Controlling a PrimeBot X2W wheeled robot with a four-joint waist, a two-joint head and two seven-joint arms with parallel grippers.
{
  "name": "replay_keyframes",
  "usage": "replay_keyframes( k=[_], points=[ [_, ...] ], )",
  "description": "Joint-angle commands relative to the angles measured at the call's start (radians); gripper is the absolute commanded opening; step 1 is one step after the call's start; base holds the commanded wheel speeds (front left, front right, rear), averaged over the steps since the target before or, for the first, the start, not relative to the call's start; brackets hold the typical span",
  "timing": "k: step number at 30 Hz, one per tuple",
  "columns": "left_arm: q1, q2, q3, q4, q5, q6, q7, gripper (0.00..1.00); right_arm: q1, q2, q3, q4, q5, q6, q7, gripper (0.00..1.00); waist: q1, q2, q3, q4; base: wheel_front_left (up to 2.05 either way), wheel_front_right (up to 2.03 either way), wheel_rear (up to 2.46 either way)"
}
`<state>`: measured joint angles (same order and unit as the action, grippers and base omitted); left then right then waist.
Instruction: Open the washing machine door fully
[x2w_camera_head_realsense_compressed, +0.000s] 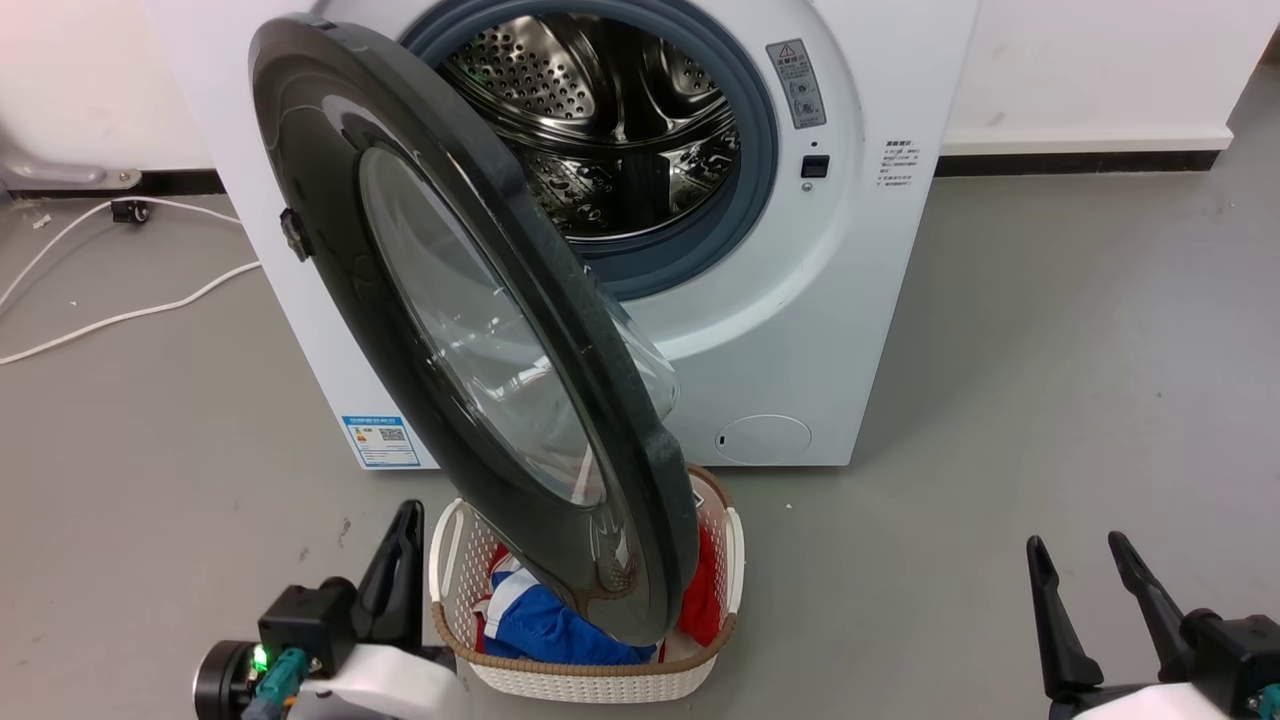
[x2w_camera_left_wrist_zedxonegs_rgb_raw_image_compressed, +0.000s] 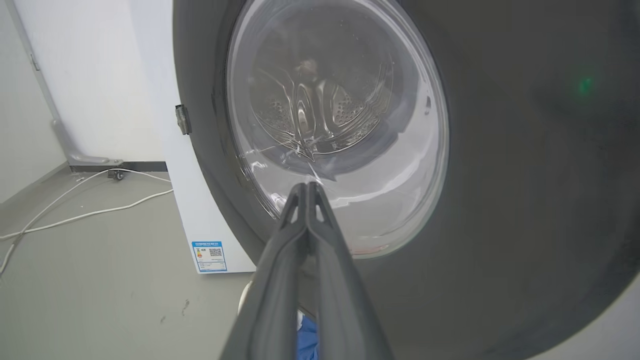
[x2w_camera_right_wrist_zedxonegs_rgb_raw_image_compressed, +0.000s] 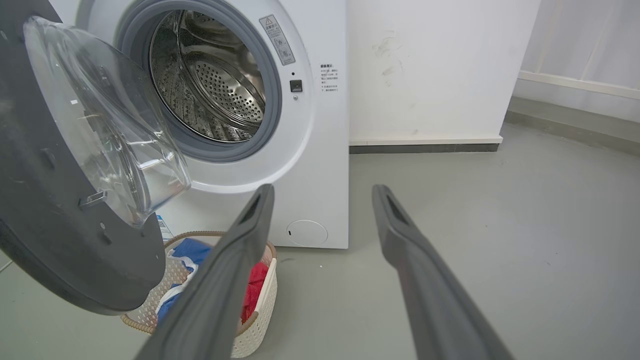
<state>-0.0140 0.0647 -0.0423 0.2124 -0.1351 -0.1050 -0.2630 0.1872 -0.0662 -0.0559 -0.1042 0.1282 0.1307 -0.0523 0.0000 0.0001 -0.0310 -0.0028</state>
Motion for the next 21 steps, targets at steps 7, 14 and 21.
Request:
replay_keyframes(
  k=[7,14,21],
  points=[
    [-0.081,0.000,0.030,-0.068,-0.027,0.022,-0.002,0.00,-0.022,0.006,-0.001,0.014,-0.002,0.000,0.006,1.00,0.0000,-0.0001,0.003,0.007,0.00,0.00,0.00],
    [-0.165,-0.003,0.025,-0.231,-0.035,0.053,0.036,0.00,-0.027,0.007,-0.001,0.020,-0.002,0.000,0.007,1.00,0.0000,-0.0001,0.001,0.009,0.00,0.00,0.00],
    [-0.279,-0.008,-0.052,-0.430,-0.020,0.060,0.104,0.00,-0.027,0.009,-0.003,0.030,-0.002,0.000,0.011,1.00,0.0000,-0.0001,-0.002,0.007,0.00,0.00,0.00]
  ],
)
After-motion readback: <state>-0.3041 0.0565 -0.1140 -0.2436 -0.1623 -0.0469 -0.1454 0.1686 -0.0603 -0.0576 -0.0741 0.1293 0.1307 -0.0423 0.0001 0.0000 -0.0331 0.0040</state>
